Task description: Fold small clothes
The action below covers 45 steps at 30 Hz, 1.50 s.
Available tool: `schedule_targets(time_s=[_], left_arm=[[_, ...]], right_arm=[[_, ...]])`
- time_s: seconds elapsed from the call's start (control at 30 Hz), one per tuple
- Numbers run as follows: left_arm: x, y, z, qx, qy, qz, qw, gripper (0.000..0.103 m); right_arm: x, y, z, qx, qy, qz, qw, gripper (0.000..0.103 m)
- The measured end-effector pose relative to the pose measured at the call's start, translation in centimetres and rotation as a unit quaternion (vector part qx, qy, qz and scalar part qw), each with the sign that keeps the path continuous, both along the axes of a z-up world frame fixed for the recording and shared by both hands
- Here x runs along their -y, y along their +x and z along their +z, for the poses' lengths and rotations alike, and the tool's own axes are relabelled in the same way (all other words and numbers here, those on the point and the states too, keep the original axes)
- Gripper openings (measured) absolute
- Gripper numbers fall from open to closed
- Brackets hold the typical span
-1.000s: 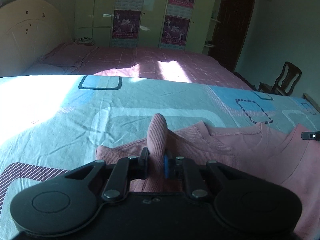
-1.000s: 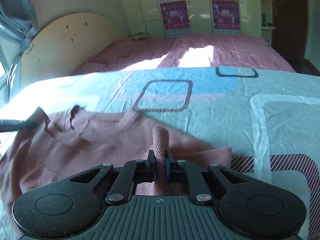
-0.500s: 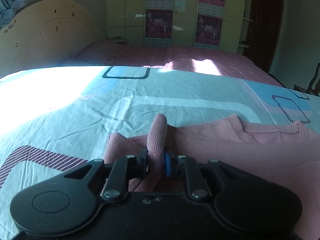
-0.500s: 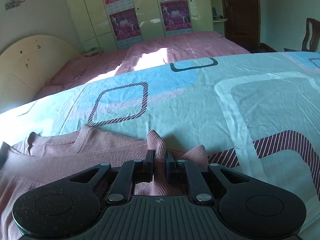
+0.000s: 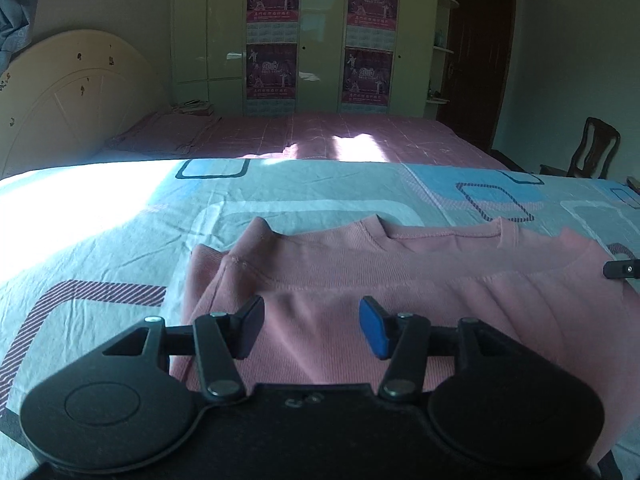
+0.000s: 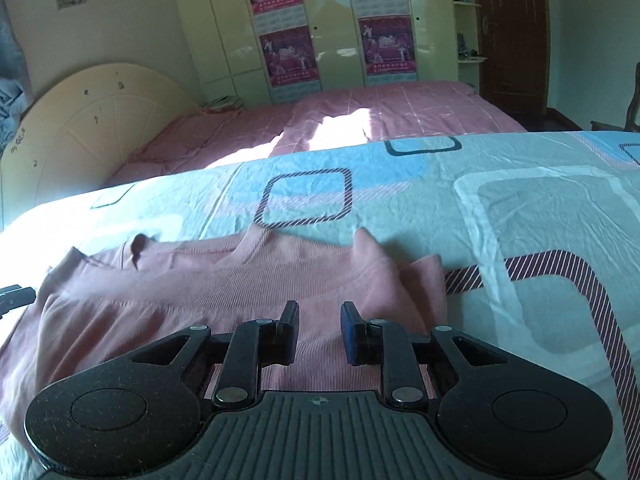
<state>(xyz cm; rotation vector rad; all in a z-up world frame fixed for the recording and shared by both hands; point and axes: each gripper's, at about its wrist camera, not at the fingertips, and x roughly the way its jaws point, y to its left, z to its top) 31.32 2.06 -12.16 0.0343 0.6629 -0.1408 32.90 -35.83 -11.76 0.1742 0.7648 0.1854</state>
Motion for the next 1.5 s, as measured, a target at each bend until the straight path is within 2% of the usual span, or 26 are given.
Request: schedule_targets(time_s=[0.1,0.2,0.27,0.33,0.37,0.47,0.57,0.7,0.73,0.77,0.83,0.9,0.97,1.0,1.07,1.2,1.23,1.37,1.5], left_arm=[[0.3,-1.0,-1.9,-0.015,0.015,0.007,0.9998,0.052],[-0.9,-1.2,-3.3,-0.034,0.009,0.031,0.9989,0.054],[-1.2,-1.6,-3.1,-0.034,0.016,0.035,0.9987,0.054],[-1.6,-2.0,-2.5,-0.038,0.007,0.037,0.9986,0.052],[-1.7,-2.4,-2.3,-0.037,0.006,0.035,0.9987,0.053],[-2.3,-3.3,-2.6,-0.040,0.017,0.037,0.9984,0.054],[-2.8,-3.9,-2.8,-0.043,0.008,0.041,0.9982,0.054],[-2.8,-4.5,-2.5,-0.045,0.007,0.041,0.9981,0.054],[-2.8,-4.6,-2.4,-0.044,0.006,0.041,0.9982,0.054],[-2.7,-4.7,-2.2,-0.043,0.004,0.040,0.9983,0.054],[-2.6,-4.5,-2.0,-0.042,-0.006,0.039,0.9983,0.054],[-2.1,-4.2,-2.2,-0.044,0.000,0.040,0.9983,0.055],[-2.0,-4.1,-3.0,-0.052,0.014,0.043,0.9976,0.058],[-2.0,-4.3,-3.1,-0.048,0.017,0.047,0.9976,0.058],[-2.2,-4.6,-3.1,-0.050,0.021,0.053,0.9971,0.058],[-2.4,-5.3,-2.7,-0.055,0.018,0.062,0.9964,0.057],[-2.4,-5.3,-2.4,-0.057,0.014,0.065,0.9962,0.055],[-1.6,-5.2,-0.6,-0.042,-0.018,0.057,0.9973,0.056],[0.8,-3.9,0.2,-0.030,-0.024,0.035,0.9986,0.057]], right_arm=[[-0.1,-1.7,-0.8,-0.013,0.006,-0.007,1.000,0.022],[-0.6,-2.3,-2.0,-0.042,-0.035,-0.008,0.998,0.022],[-0.1,-2.8,-1.9,-0.039,-0.028,-0.022,0.999,0.022],[1.0,-4.3,-0.7,-0.020,0.011,-0.038,0.999,0.022],[1.2,-5.1,-0.3,-0.011,0.007,-0.045,0.999,0.022],[1.1,-6.5,-0.5,-0.016,-0.061,-0.049,0.997,0.023],[1.5,-7.8,-1.2,-0.034,-0.054,-0.048,0.997,0.023],[1.4,-8.8,-0.8,-0.015,-0.069,-0.060,0.996,0.024],[1.3,-9.0,-0.7,-0.008,-0.070,-0.063,0.996,0.025],[1.1,-9.0,-0.7,-0.007,-0.076,-0.062,0.995,0.037],[0.3,-8.7,-1.0,-0.012,-0.092,-0.052,0.994,0.052],[-1.1,-8.5,-1.9,-0.033,-0.130,-0.032,0.991,0.052],[-2.0,-9.0,-3.0,-0.028,-0.181,-0.013,0.983,0.051],[-1.8,-9.1,-3.1,-0.034,-0.184,-0.016,0.982,0.051],[-0.6,-9.0,-3.0,-0.067,-0.160,-0.028,0.984,0.051],[0.7,-9.3,-2.4,-0.099,-0.138,-0.018,0.985,0.051],[0.9,-9.4,-2.0,-0.095,-0.130,-0.021,0.987,0.051],[-0.1,-10.0,1.1,-0.021,-0.059,-0.031,0.998,0.052],[-4.0,-7.4,2.1,0.000,-0.030,0.001,1.000,0.052]])
